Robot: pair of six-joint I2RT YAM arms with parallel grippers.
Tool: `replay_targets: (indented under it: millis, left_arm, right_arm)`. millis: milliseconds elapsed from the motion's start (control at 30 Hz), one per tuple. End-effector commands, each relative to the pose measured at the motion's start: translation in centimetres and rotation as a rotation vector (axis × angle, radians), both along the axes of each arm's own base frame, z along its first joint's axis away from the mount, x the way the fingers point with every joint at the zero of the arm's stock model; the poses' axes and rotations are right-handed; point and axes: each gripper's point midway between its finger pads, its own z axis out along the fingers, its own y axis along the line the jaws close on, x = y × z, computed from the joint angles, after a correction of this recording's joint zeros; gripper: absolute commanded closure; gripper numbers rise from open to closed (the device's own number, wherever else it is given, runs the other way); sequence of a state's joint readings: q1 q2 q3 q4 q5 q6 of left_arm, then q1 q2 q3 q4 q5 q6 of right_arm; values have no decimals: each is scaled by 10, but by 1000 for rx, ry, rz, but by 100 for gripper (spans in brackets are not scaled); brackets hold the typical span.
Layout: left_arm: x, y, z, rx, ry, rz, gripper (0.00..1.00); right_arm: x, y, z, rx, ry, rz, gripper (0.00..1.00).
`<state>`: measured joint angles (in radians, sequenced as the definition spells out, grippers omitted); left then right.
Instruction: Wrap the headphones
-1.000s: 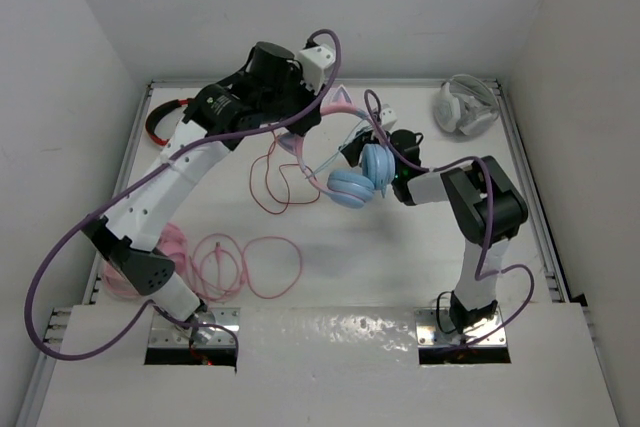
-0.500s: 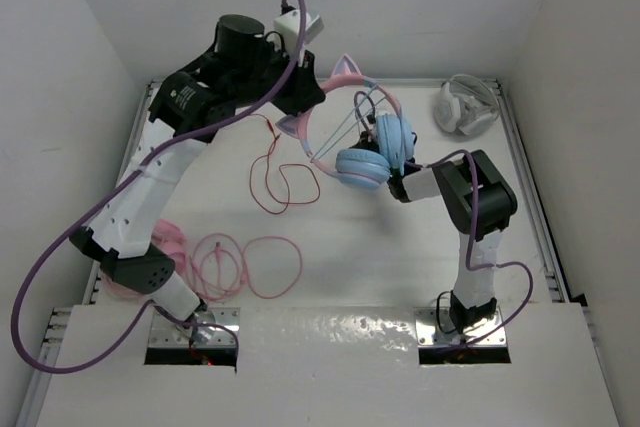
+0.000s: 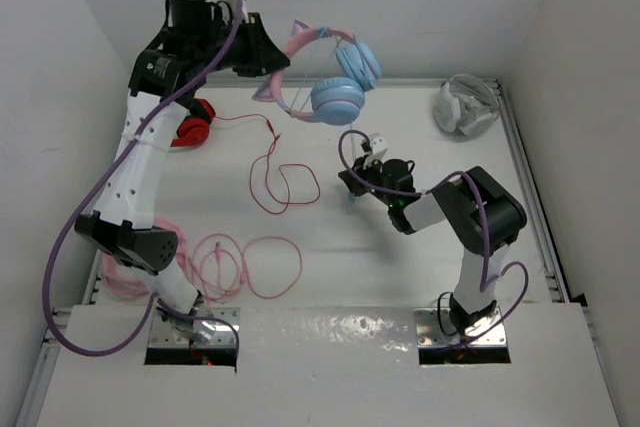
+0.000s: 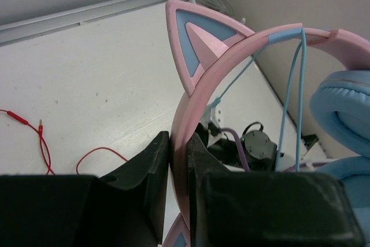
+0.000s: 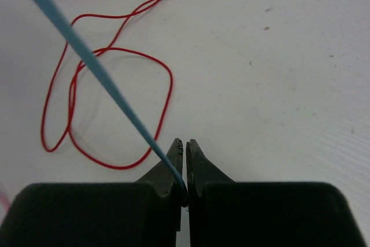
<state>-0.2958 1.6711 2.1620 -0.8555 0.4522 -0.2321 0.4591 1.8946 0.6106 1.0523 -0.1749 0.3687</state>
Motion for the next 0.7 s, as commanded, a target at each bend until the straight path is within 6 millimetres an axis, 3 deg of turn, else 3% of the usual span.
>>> replay_targets:
  millis: [0,167,233,267,367,467,600,667]
  left_arm:
    - [13,26,70,-191,-123,64,100]
    - [39,56,68,-224,-110,181,100]
    - [49,67,64,-224,-102,245,100]
    - [53,70,59,-223,-91,269,100]
    - [67,91,54,-212,-97,364,100]
    - [82,118,51,-196,-121,488,100]
    - [101,152,46,-137,-180,667,100]
    - [110,159,35,-114,-182,701,100]
  right_arm:
    - [-4,8,45,51,-151,14,100]
    - [-42,49,47,-47,-186,167,100]
    - [-61,69,36,-109,-144,254,100]
    - [-62,81,46,-129,-178,294,100]
    - [-88,108,42,-180,-169,417,100]
    - [-109,134,52,-167,-184,510,100]
    - [-138,158,57,-163,-185,614,100]
    - [-151,173,64,-148,-189,668,100]
